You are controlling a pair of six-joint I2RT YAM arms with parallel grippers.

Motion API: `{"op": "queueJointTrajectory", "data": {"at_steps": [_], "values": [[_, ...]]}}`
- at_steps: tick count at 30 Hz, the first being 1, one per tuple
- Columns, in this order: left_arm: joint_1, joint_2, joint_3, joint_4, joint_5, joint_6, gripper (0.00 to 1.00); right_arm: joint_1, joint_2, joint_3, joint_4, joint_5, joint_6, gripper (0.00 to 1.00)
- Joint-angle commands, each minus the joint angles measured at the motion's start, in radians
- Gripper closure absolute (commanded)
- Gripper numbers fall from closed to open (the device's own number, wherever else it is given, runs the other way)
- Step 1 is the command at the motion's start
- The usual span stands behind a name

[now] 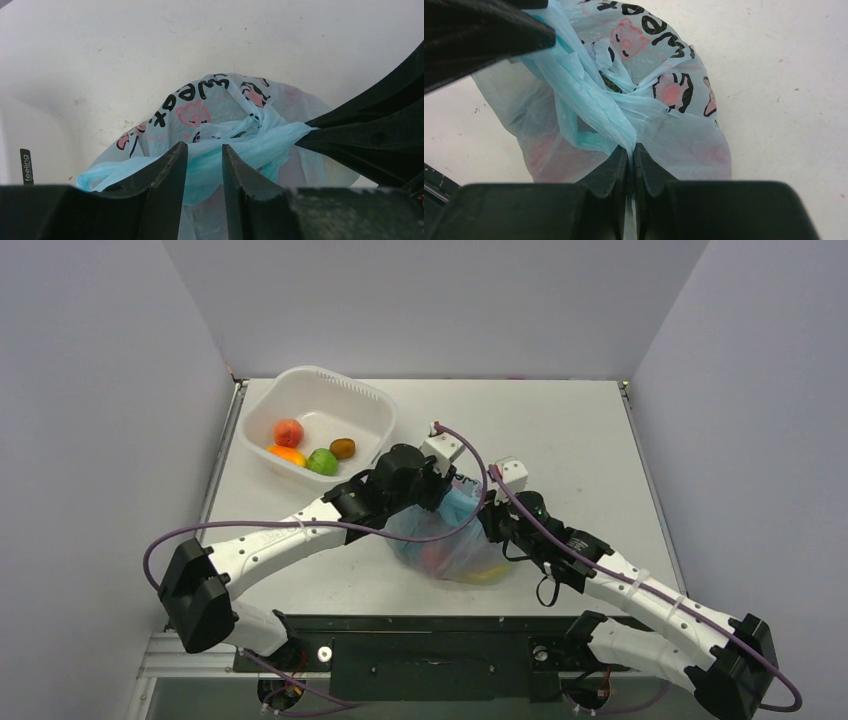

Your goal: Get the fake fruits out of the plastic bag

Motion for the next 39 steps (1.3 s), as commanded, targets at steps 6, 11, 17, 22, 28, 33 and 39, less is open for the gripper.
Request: {"op": "queueJointTrajectory", "data": {"at_steps": [6, 11, 17, 22, 28, 33, 39], "values": [[-0.001, 0.036, 0.077, -0.041, 0.039, -0.021, 0.61, 0.004, -0.037, 0.012, 0.012, 0.04, -0.015, 0.95], [0.0, 0.068, 0.101, -0.069, -0.036, -0.016, 0.6, 0.003, -0.042, 0.003, 0.012, 0.04, -0.017, 0.95], [-0.003, 0.058, 0.106, -0.081, -0.103, 0.017, 0.39, 0.003, -0.042, -0.013, 0.023, 0.035, -0.014, 0.95], [-0.008, 0.069, 0.112, -0.095, -0.135, 0.035, 0.22, 0.003, -0.035, -0.014, 0.03, 0.03, -0.01, 0.96], [-0.008, 0.164, 0.168, -0.167, -0.117, 0.006, 0.48, 0.003, -0.044, -0.011, 0.032, 0.032, -0.009, 0.96], [-0.008, 0.168, 0.183, -0.181, -0.167, -0.003, 0.96, 0.004, -0.055, -0.027, 0.032, 0.049, 0.005, 0.96], [-0.008, -0.002, 0.047, -0.031, -0.392, -0.002, 1.0, -0.001, -0.121, -0.098, 0.008, 0.275, 0.172, 1.0]]}}
